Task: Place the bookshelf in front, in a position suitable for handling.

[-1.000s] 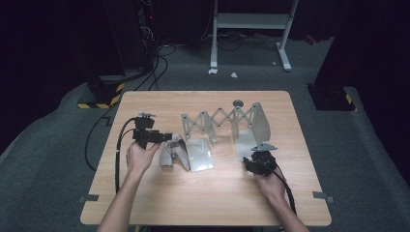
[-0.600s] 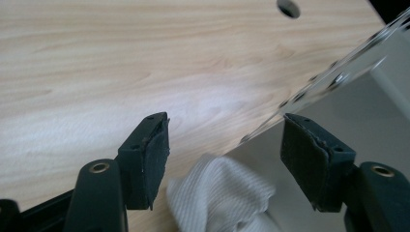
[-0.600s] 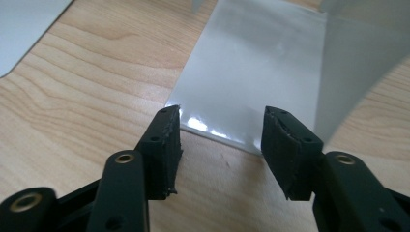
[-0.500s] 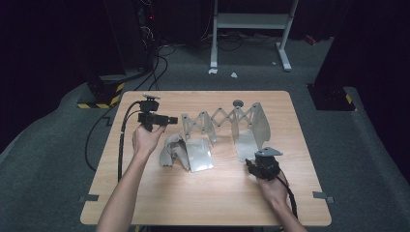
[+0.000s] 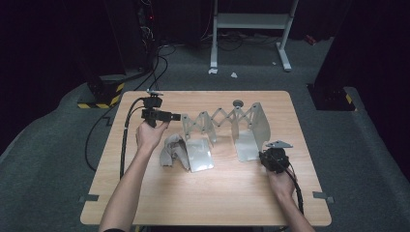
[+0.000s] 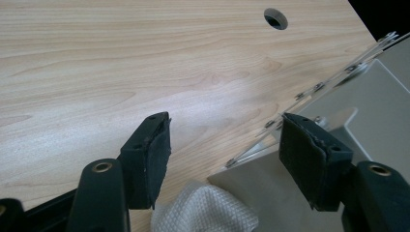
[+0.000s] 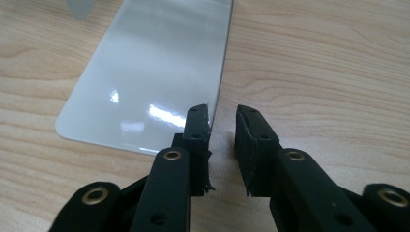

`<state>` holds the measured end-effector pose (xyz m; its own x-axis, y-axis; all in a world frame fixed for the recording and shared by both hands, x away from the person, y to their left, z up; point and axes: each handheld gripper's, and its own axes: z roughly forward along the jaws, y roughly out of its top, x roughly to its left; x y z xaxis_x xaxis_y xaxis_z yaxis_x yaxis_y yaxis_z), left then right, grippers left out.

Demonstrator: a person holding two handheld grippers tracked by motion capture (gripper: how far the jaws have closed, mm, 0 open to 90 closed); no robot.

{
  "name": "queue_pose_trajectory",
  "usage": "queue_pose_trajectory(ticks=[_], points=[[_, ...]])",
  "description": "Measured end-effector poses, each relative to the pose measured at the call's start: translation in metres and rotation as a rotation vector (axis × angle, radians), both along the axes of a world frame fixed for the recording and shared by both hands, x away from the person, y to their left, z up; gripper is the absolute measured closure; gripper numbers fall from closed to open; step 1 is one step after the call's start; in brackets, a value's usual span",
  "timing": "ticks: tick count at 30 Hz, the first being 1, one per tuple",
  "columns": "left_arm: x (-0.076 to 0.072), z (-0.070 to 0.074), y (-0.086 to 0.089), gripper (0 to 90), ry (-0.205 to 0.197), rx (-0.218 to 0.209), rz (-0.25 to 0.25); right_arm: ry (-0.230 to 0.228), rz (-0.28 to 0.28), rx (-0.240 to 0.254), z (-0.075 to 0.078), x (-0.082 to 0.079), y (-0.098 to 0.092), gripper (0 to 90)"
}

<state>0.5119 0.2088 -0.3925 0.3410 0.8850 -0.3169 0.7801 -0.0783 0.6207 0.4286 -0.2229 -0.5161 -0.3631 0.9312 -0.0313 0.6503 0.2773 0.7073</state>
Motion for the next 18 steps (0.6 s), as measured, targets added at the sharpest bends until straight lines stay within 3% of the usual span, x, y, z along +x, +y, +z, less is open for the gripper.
queue_pose_trajectory(ticks=[5,8,13,16,18], points=[[0.009,-0.01,0.002,36.0,0.02,-0.006,0.007,-0.006,0.016,-0.019,0.0,0.003,0.004,84.5],[0.012,-0.016,-0.001,36.0,0.025,0.006,-0.003,-0.006,0.019,-0.023,0.0,0.005,0.005,85.3],[0.017,-0.025,-0.006,36.1,0.027,-0.017,-0.042,0.006,0.026,-0.02,0.001,0.007,0.004,85.5],[0.018,-0.028,-0.006,40.5,0.023,-0.037,-0.06,0.007,0.033,-0.019,0.001,0.009,0.003,85.7],[0.018,-0.029,-0.007,42.0,0.017,-0.02,-0.076,0.009,0.033,-0.024,0.001,0.01,0.003,85.8]])
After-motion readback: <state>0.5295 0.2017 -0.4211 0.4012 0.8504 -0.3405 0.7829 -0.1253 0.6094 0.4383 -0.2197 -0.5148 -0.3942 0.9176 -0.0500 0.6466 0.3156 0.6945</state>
